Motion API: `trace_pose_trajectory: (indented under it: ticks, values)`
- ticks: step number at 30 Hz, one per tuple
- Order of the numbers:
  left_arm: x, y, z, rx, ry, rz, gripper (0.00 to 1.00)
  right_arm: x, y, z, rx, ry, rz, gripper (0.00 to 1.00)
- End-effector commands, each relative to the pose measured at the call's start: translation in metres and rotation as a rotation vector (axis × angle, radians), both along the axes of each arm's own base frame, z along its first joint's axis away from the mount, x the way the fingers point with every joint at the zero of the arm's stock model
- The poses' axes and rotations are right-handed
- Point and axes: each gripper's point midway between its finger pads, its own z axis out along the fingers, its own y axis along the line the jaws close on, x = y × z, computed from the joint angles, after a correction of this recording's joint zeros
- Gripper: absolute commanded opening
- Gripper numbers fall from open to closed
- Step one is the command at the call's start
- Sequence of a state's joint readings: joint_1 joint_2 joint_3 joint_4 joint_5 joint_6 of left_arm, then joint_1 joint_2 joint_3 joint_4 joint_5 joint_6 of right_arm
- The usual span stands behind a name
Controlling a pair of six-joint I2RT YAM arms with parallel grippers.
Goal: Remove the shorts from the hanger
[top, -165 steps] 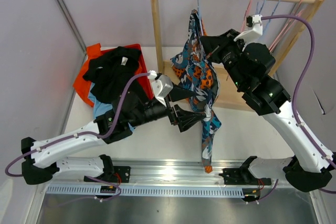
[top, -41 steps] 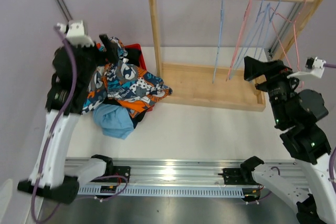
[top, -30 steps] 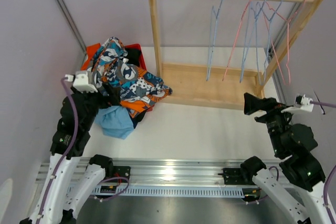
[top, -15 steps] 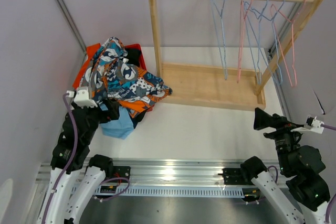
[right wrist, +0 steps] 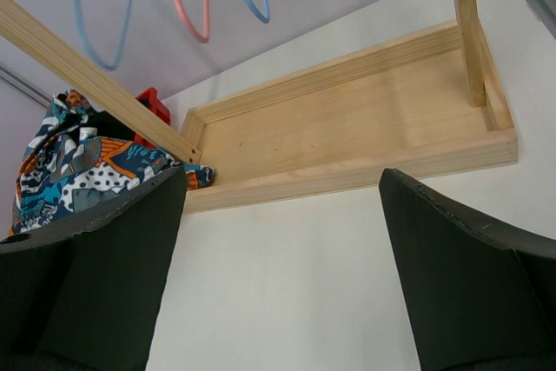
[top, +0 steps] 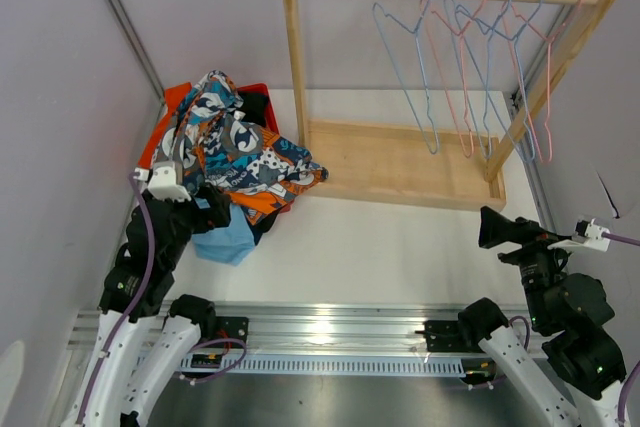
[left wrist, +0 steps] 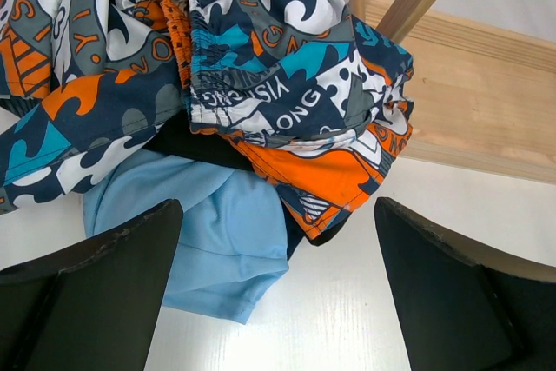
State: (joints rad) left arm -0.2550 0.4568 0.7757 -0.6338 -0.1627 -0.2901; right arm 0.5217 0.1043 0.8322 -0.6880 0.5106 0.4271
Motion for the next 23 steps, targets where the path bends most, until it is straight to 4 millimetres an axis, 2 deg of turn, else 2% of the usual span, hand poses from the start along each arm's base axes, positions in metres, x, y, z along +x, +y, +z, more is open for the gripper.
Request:
trace_pose_trajectory:
  ticks: [1,19,23]
  values:
    - [0.004,-0.003,-0.002,-0.008,0.008,-0.001,0.98,0.001,0.003,0.002,-0.014,-0.007,0.013,0.99]
    - [0.007,0.001,-0.002,0.000,0.041,0.027,0.99,-0.001,0.009,0.006,-0.016,-0.032,0.053,0.99]
    - [0.013,0.008,0.002,0.023,0.057,0.076,0.99,0.000,0.014,0.006,-0.030,-0.035,0.077,0.99]
